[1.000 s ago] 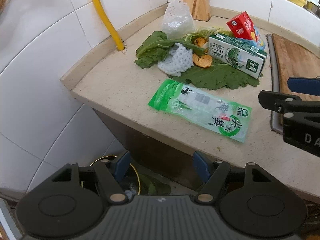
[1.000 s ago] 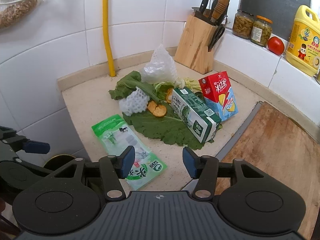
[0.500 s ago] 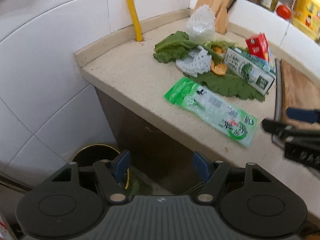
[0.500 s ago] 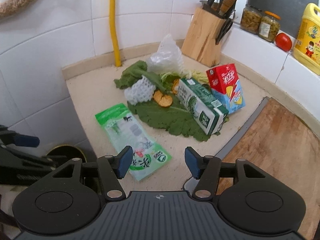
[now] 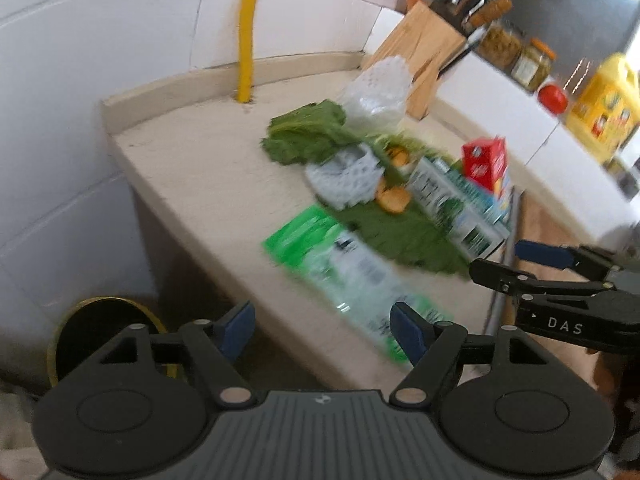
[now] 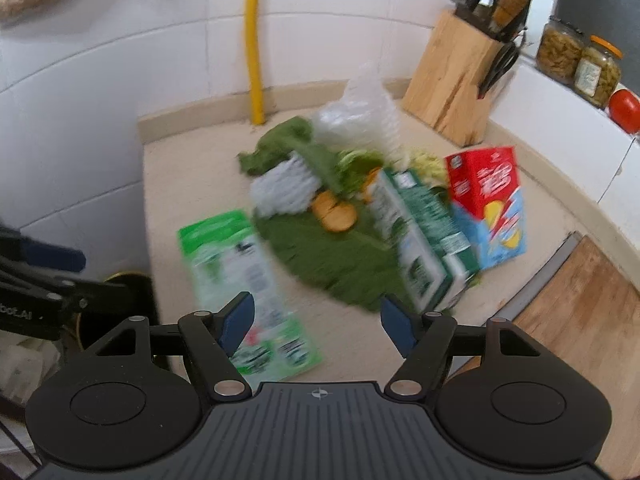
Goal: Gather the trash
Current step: 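Grasp the green-and-white snack packet with the left tool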
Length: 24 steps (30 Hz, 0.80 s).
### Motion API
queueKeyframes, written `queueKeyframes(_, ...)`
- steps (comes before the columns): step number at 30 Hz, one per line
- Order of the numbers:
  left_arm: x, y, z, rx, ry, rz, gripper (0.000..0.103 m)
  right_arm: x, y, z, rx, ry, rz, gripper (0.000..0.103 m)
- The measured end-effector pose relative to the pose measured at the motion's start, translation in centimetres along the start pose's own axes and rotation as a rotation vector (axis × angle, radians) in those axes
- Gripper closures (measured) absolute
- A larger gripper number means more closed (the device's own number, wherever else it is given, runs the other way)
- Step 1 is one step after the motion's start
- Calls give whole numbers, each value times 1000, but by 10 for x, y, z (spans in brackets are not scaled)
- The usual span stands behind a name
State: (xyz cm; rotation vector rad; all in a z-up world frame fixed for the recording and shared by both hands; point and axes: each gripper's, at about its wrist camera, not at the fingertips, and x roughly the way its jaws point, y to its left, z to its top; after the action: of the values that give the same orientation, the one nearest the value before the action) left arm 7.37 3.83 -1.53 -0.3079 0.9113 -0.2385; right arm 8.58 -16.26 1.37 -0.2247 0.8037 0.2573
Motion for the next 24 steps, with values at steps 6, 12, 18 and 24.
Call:
queueKeyframes(6,21,-3,1,-67,6,-92,35,7,-32,8,13,-30,-3,27)
queueKeyframes(12,45,-3,-1,-130,60,-130,35,21,-49,9,15,-17,9,27)
queueKeyframes(18,62,5,0,-232,70,-242,35,22,-59,10,9,-28,22,27)
queueKeyframes(24,80,4,11,-272,63,-310,35,23,-71,14,9,-41,17,27)
